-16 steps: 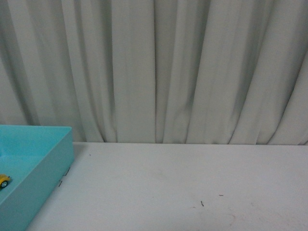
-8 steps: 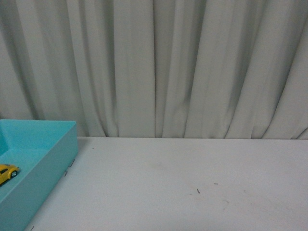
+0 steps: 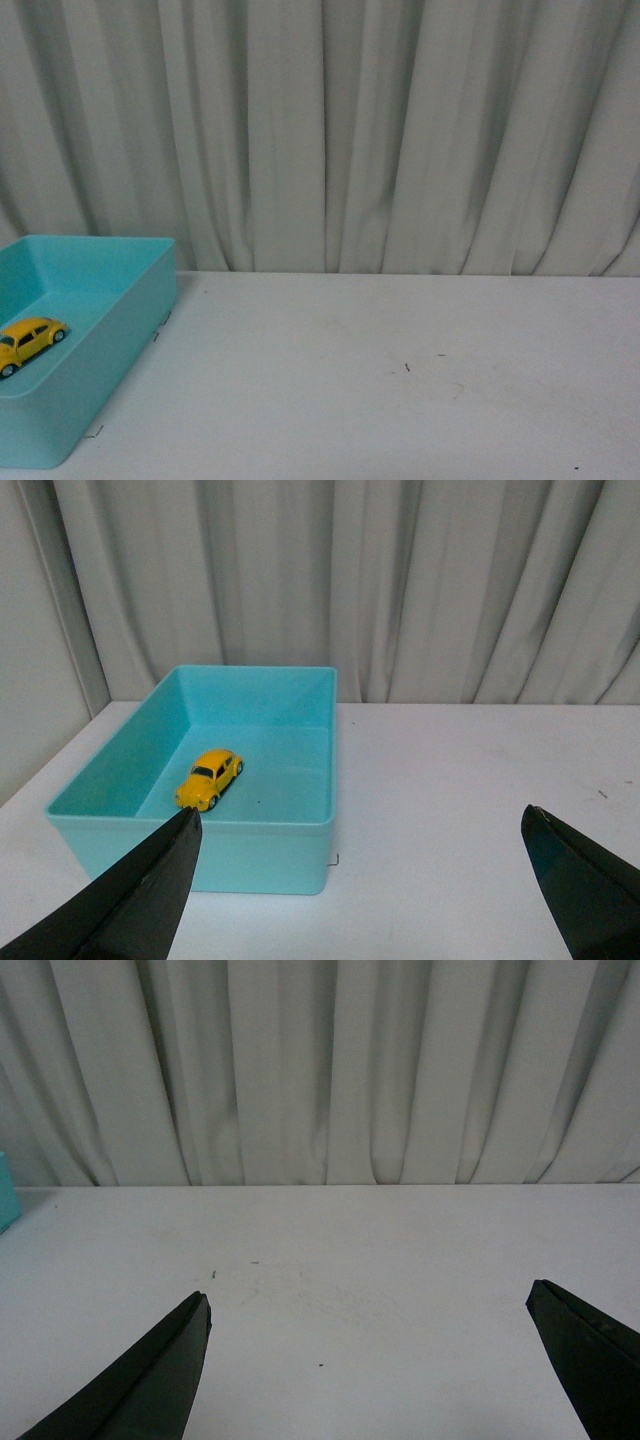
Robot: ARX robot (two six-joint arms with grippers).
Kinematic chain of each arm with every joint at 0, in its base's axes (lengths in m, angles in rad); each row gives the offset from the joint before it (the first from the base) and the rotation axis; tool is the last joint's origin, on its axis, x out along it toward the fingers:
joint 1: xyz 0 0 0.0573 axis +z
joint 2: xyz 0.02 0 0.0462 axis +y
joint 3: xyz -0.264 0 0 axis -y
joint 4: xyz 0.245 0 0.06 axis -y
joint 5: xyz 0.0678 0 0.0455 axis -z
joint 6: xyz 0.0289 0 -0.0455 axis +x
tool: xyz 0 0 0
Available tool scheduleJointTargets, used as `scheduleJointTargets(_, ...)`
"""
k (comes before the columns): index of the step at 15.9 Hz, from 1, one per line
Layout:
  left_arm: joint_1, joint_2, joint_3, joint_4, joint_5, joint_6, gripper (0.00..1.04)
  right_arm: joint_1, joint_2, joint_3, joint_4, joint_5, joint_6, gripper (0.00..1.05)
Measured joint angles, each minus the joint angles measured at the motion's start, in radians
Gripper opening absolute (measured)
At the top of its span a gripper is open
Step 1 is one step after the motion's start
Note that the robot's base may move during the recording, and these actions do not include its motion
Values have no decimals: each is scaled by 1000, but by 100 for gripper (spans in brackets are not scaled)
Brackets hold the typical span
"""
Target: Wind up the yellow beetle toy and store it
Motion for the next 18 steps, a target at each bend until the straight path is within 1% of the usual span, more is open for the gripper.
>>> scheduleJointTargets(18, 0, 0, 0, 2, 0, 0, 98, 0, 0, 0, 3, 0, 0, 98)
